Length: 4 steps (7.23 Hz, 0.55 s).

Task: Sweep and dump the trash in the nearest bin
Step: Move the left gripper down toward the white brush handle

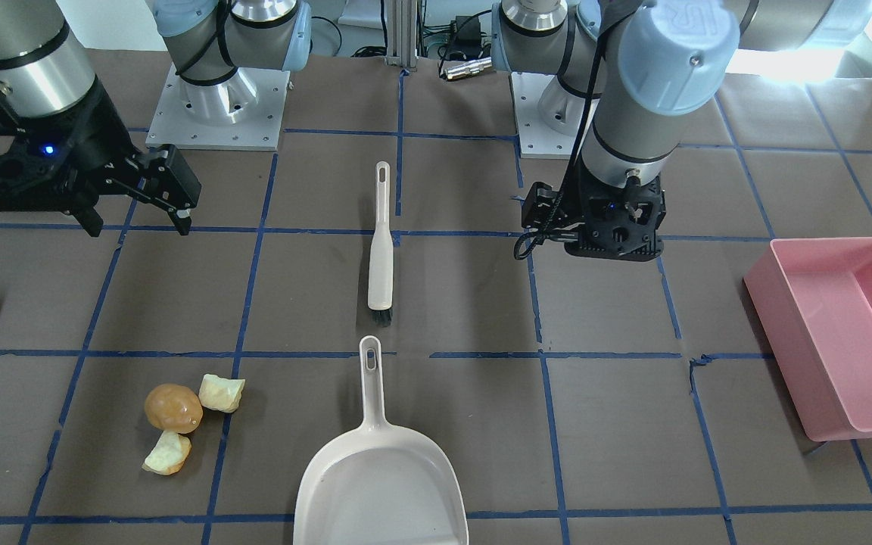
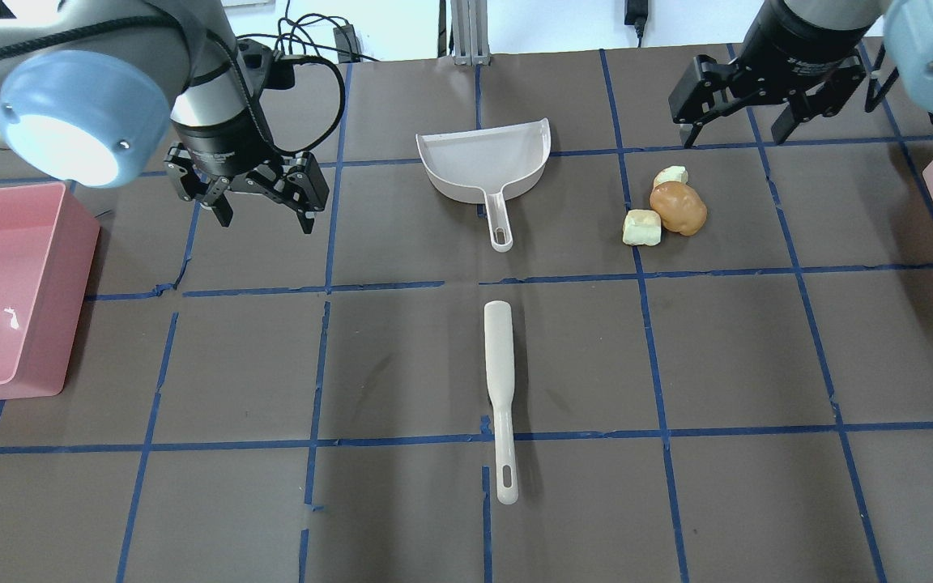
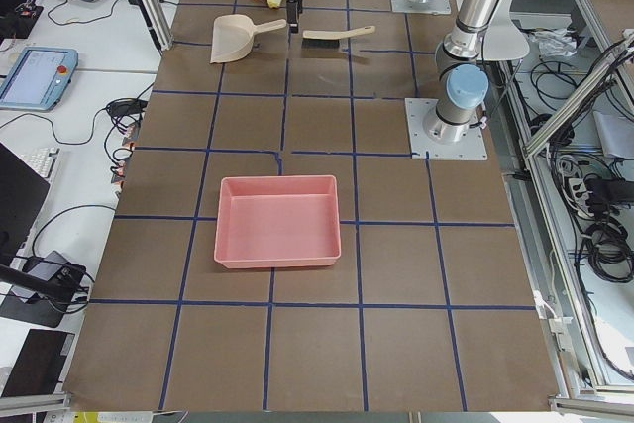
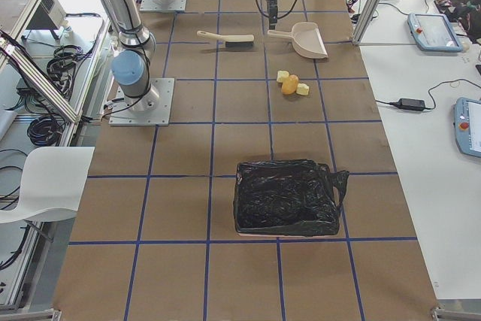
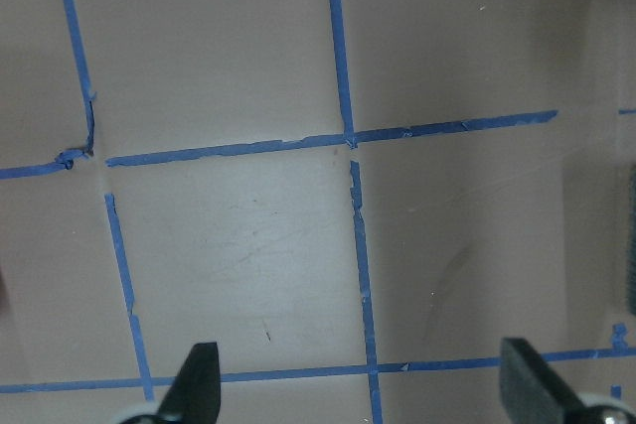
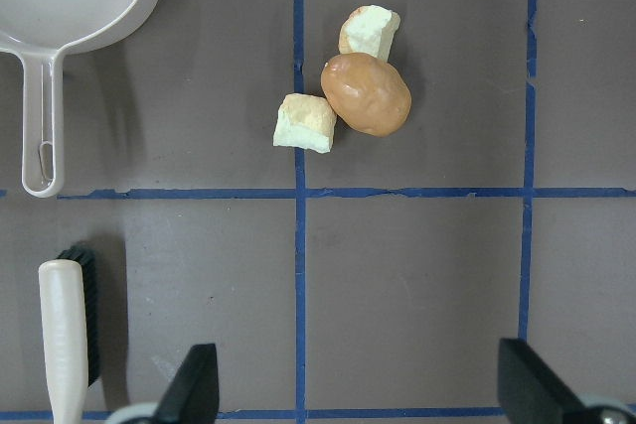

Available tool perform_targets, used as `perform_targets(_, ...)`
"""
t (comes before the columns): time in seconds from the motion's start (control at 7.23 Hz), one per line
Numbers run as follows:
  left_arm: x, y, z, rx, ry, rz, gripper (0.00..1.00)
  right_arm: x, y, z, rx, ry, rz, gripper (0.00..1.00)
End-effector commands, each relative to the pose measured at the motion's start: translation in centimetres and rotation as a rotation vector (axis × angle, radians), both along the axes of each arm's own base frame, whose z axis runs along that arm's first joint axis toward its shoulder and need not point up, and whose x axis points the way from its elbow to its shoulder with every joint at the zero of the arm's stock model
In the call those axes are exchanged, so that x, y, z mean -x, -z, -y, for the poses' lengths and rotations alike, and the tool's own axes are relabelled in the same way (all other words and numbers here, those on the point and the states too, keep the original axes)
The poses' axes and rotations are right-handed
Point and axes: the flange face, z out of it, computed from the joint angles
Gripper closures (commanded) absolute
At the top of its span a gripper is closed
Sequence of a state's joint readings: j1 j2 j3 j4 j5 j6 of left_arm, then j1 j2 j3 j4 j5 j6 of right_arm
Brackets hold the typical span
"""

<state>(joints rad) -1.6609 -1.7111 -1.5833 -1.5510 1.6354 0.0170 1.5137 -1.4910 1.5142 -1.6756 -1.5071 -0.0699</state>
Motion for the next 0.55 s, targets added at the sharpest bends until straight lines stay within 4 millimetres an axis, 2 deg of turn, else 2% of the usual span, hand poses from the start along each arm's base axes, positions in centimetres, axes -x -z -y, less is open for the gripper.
perform_targets(0.0,7.1,2.3,-4.0,-0.025,-0.049,0.041,0.00,-1.0,2.7,3.2,-0.009,-0.022,0.033,0.00)
perform_targets(0.14,10.6,3.5,-5.9,-0.039,-0.056,0.059,0.00,-1.9,5.8,5.4,0.002,-0.047,0.002,0.00)
perform_targets(0.28,13.5,4.7,-7.6,-0.040,-0.019,0.059,0.01,-3.3,6.4,6.2,0.037,-0.080,-0.106,0.00)
perform_targets(0.41,16.2,6.2,-10.9,-0.057,-0.054,0.079,0.02,-5.5,6.7,5.7,0.040,-0.115,-0.125,0.00)
